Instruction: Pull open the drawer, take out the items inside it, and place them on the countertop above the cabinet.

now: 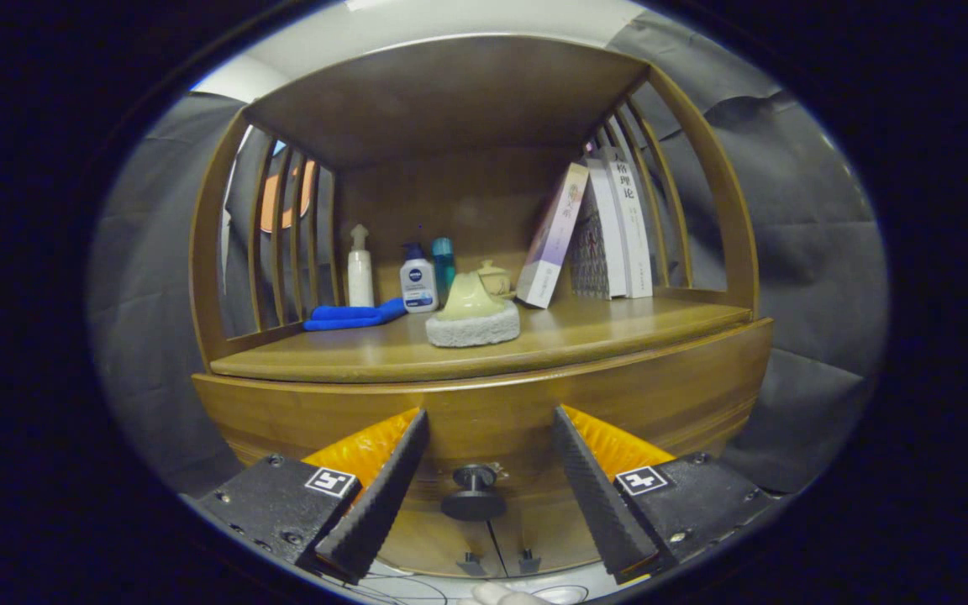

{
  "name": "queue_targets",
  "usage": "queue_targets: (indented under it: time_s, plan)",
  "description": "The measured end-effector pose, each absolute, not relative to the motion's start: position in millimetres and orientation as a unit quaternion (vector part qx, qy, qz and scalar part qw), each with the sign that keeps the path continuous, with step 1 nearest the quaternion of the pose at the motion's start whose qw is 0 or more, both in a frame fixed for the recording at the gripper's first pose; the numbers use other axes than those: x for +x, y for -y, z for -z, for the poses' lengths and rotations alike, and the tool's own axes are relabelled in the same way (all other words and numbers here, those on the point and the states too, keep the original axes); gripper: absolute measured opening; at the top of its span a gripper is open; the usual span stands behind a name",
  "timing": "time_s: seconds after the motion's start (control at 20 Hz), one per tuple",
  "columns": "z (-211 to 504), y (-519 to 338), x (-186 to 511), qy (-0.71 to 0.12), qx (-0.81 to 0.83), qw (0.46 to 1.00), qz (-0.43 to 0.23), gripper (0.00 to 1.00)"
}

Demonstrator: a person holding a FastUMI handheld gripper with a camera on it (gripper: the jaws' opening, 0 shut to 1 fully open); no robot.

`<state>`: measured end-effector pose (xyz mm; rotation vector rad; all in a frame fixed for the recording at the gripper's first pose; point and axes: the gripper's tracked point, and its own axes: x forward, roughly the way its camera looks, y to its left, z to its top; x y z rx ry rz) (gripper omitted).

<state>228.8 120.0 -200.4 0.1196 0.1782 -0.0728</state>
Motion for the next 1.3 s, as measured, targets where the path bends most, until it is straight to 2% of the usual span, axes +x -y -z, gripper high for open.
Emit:
queue_targets:
  time_s: [0.45, 0.65, 1.3]
  plan:
    - [201.6, -120.4, 235.7, -0.102, 0.062, 0.992, 0.042, 0.98]
    - [171.8, -105.3, 223.0, -0.078, 0.059, 0.994, 0.053, 0.98]
    - [50.2, -64.4, 67.7, -0.003, 0.02, 0.999, 0.027, 0.98]
